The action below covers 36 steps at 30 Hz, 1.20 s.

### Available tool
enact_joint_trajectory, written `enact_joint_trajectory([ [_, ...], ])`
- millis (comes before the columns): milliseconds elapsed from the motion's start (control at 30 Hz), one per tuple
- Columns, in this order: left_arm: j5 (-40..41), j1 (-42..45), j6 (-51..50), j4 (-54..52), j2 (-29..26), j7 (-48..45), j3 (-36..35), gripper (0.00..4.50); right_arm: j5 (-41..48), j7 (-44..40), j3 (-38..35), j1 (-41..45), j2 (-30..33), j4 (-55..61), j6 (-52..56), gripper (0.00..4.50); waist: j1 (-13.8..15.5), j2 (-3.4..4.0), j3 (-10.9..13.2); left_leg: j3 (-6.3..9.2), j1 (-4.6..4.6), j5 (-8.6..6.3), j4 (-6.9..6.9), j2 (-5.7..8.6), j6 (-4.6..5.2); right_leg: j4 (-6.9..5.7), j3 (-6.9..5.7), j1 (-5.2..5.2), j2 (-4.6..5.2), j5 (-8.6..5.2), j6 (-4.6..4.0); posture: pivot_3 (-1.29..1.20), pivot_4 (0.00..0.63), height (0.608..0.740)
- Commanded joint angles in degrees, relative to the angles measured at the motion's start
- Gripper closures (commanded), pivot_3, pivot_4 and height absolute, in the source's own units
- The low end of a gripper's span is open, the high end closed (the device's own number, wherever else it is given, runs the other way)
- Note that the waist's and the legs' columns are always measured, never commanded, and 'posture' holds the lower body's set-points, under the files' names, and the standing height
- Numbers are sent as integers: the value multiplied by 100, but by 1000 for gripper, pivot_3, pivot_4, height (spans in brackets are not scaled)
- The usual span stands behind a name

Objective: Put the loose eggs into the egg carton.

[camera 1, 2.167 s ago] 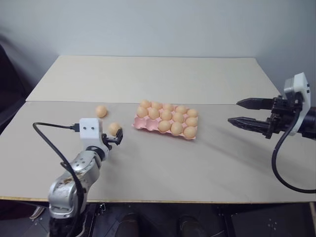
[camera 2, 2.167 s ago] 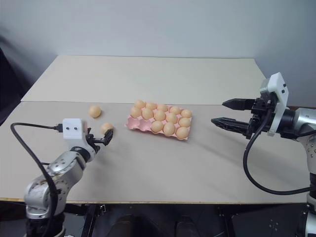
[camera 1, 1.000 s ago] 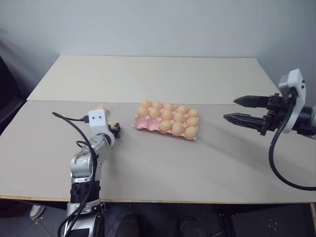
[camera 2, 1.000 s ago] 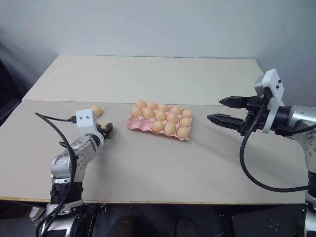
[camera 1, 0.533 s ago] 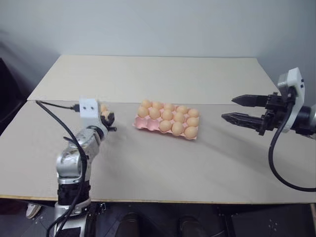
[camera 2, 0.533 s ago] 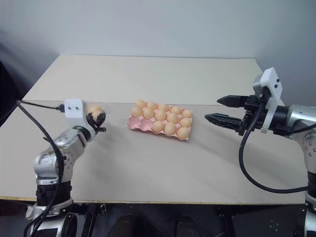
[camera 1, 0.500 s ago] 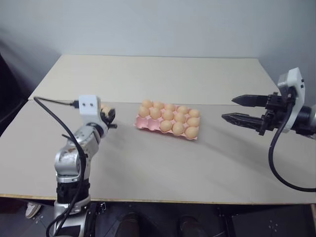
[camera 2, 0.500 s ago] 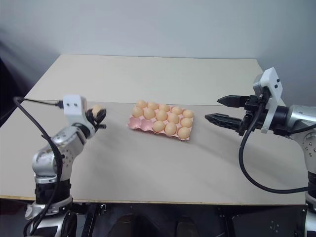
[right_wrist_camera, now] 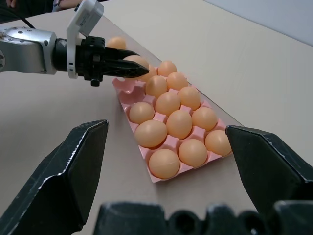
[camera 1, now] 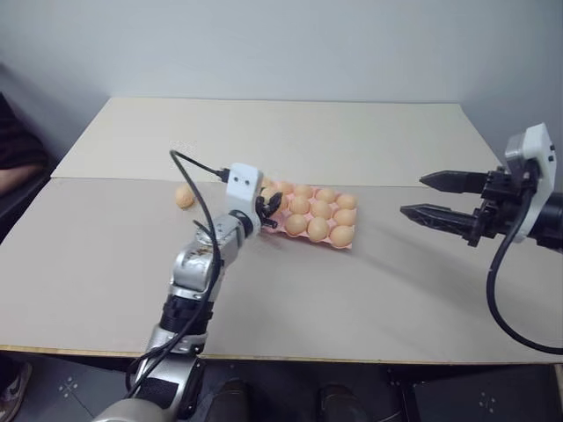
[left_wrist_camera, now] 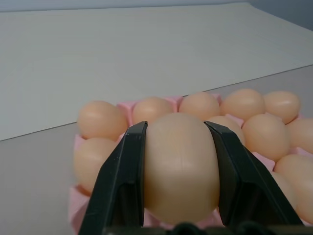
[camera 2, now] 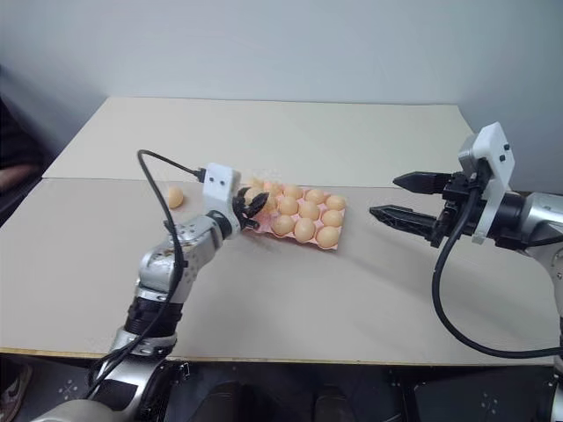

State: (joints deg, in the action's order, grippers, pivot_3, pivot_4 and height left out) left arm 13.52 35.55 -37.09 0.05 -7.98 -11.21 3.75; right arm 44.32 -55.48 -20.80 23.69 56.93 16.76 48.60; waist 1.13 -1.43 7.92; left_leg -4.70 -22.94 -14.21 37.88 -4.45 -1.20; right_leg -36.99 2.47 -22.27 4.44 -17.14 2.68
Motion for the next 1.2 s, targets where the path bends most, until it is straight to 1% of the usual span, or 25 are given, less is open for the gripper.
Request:
enact_joint_trajectory([
  [33, -150, 78, 211, -4, 80, 50, 23, 3012, 169, 13, -262, -25, 134, 171, 41, 0, -13, 0, 0, 0, 0, 0, 0, 0, 0, 0, 0, 0, 0, 0, 0, 0, 150, 740],
  [500, -445, -381, -120, -399, 233, 253, 152, 3012, 165, -59, -109, 61, 214, 43, -28, 0, -15, 0, 0, 3, 0, 0, 0, 0, 0, 0, -1, 0, 0, 0, 0, 0, 150, 740],
  [800, -434, -580, -353, -657, 331, 279, 136, 3012, 212, -46, -97, 48, 183, 101, 24, 0, -13, 0, 0, 3, 0, 0, 0, 0, 0, 0, -1, 0, 0, 0, 0, 0, 150, 740],
  [867, -456, -576, -328, -622, 336, 278, 136, 2298, 230, -34, -85, 33, 172, 122, 34, 0, -14, 0, 0, 3, 0, 0, 0, 0, 0, 0, -1, 1, 0, 0, 0, 0, 150, 740],
  [900, -459, -561, -329, -608, 342, 282, 133, 2136, 240, -35, -82, 23, 177, 129, 39, 0, -14, 0, 0, 3, 0, 0, 0, 0, 0, -1, -1, 1, 0, 0, 0, 0, 150, 740],
  [1100, -498, -532, -369, -678, 313, 324, 115, 112, 269, -37, -72, 16, 210, 150, 70, 0, -13, 0, 0, 3, 0, 0, 0, 0, 0, -1, -1, 1, 1, 0, 0, 0, 150, 740],
  [1200, -435, -569, -432, -831, 257, 270, 84, 50, 282, -37, -77, 5, 220, 156, 83, 0, -12, 0, 0, 4, 0, 0, 0, 0, 0, -1, -1, 1, 1, 0, 0, 0, 150, 740],
])
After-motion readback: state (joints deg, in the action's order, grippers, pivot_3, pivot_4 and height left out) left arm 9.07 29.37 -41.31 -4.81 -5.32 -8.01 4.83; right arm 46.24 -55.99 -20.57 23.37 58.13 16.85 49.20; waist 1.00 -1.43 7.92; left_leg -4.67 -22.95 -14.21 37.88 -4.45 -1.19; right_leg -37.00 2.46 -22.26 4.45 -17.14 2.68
